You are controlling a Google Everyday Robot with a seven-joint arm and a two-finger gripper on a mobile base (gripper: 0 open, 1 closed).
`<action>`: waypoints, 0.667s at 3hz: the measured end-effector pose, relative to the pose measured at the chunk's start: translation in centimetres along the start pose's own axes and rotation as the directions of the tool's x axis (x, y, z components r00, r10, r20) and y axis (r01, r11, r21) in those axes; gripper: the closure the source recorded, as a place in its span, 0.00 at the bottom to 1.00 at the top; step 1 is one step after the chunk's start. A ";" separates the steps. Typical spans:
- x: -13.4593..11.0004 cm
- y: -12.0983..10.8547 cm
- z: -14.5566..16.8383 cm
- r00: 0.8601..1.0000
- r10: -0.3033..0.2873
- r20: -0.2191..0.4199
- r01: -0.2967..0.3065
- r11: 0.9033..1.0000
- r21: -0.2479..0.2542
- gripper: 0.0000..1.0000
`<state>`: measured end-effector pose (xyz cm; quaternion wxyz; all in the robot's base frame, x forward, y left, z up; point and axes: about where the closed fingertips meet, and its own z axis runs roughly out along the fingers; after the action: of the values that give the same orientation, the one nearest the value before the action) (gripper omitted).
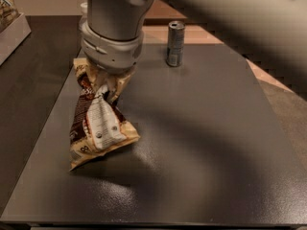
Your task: Pick brown chip bag
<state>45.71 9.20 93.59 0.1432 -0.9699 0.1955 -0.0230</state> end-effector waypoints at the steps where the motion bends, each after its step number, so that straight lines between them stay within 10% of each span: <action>1: 1.2 -1.0 -3.7 0.998 0.056 0.028 -0.057 0.997 0.045 1.00; 2: 2.3 -2.0 -7.7 0.995 0.089 0.038 -0.093 0.991 0.095 1.00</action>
Offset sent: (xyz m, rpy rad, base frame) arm 0.0302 -0.0297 0.1263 0.1426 0.0438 -0.1187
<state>47.83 8.03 101.56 0.1943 -0.9521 0.2357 -0.0095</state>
